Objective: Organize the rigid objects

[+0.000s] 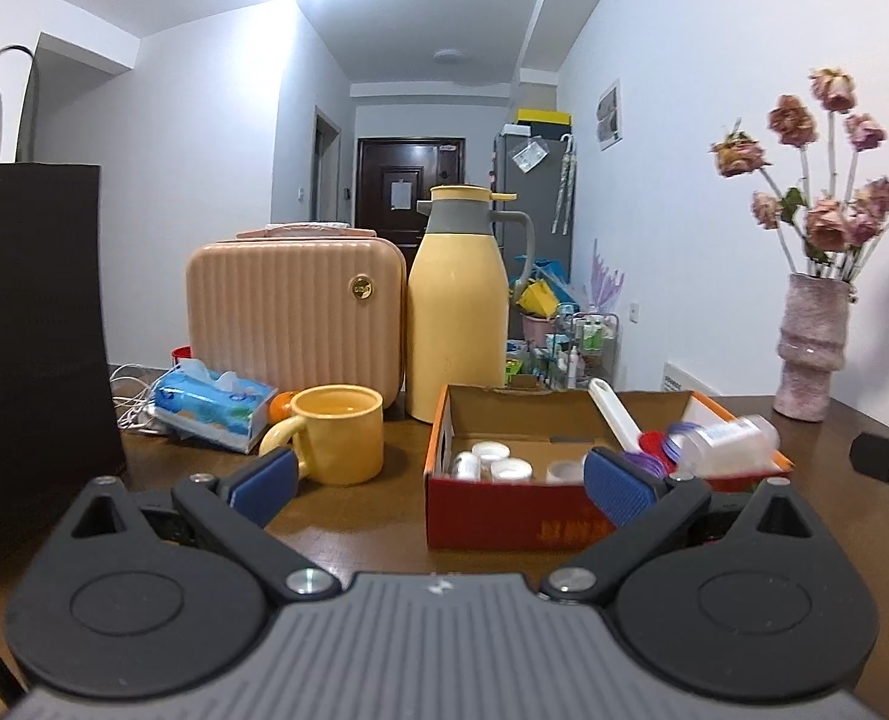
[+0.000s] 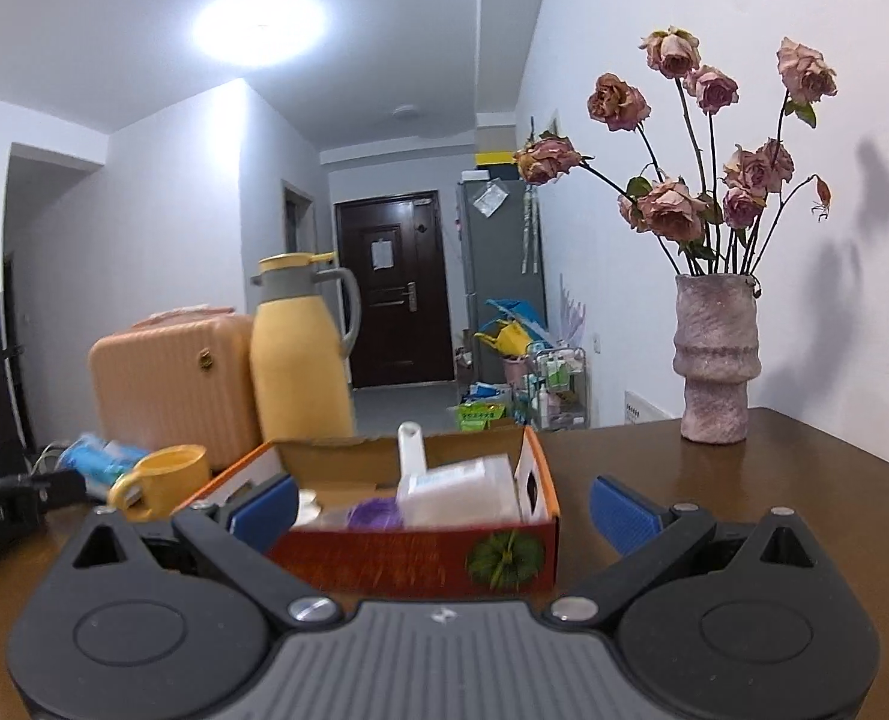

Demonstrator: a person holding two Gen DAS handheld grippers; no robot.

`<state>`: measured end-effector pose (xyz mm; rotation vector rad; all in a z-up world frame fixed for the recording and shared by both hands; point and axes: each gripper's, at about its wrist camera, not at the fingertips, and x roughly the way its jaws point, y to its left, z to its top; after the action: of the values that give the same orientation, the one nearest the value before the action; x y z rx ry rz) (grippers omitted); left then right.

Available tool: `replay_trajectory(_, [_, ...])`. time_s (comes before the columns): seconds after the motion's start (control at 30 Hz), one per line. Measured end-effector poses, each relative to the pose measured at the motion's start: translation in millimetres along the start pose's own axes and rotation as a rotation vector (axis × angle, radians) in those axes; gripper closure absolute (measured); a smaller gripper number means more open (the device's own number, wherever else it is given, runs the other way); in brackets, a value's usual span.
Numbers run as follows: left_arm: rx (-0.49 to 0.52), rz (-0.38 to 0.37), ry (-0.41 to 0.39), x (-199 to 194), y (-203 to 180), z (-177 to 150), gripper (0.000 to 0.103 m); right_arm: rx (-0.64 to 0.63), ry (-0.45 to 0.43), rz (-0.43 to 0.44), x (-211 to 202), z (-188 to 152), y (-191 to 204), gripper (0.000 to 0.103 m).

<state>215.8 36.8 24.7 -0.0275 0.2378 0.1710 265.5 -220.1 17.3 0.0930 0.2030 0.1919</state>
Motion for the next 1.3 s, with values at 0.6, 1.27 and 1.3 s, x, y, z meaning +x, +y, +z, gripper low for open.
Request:
replay_trajectory(0.6, [0.027, -0.032, -0.008, -102.8, 14.1, -57.2, 0.0, -0.053, 0.012, 0.018, -121.3, -64.8, 15.6, 0.0])
replay_trajectory(1.27, [0.029, -0.023, -0.035, -128.6, 17.0, -63.4, 0.0, -0.045, 0.002, 0.019, -153.6, -78.6, 17.9, 0.0])
replay_trajectory(1.3, [0.028, -0.023, -0.035, -128.9, 17.2, -63.5, 0.0, -0.045, 0.003, 0.02, -153.9, -78.9, 18.0, 0.0])
